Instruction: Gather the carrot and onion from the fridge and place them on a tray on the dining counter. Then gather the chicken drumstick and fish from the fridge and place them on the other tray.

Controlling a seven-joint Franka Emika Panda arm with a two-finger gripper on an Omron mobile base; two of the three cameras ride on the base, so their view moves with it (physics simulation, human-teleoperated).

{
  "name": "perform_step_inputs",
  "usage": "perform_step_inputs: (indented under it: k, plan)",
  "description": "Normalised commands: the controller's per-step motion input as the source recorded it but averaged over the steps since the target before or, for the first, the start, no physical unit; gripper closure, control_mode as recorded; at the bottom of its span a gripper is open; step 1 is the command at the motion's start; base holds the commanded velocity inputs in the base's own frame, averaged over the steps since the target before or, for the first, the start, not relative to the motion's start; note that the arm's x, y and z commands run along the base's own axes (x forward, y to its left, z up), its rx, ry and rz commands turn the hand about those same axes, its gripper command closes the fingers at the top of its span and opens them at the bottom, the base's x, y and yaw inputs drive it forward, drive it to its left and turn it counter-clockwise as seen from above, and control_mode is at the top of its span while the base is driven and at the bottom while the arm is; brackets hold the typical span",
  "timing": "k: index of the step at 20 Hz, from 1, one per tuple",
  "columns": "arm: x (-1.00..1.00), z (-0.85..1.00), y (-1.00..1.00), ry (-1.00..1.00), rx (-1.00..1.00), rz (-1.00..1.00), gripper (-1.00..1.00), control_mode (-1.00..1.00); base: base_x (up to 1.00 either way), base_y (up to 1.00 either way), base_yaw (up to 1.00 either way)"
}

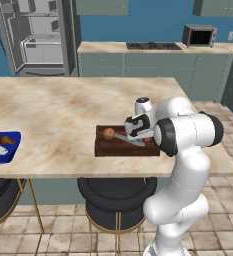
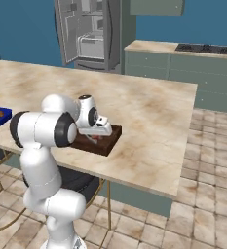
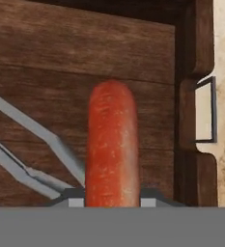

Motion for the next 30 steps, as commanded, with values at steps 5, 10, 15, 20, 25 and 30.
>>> perform_step_inputs:
  k: [5,10,15,20,25,30]
  plan:
    - [0.27,-0.22,0.00,0.00,0.02,0.00,1.00,-1.00,0.00,0.00,0.00]
    - [0.15,-0.28,0.00,0.00,0.01,0.01,-1.00,-1.00,0.00,0.00,0.00]
    - [-0.08,-0.12,0.00,-0.10,0.00,0.00,-1.00,-1.00,0.00,0.00,0.00]
    - [-0.42,0.05,0.00,-0.10,0.01,0.00,-1.00,-1.00,0.00,0.00,0.00]
    - [-0.57,0.42,0.00,-0.07,0.01,0.00,-1.00,-1.00,0.00,0.00,0.00]
    - [-0.71,0.58,0.00,-0.05,0.01,0.00,-1.00,-1.00,0.00,0.00,0.00]
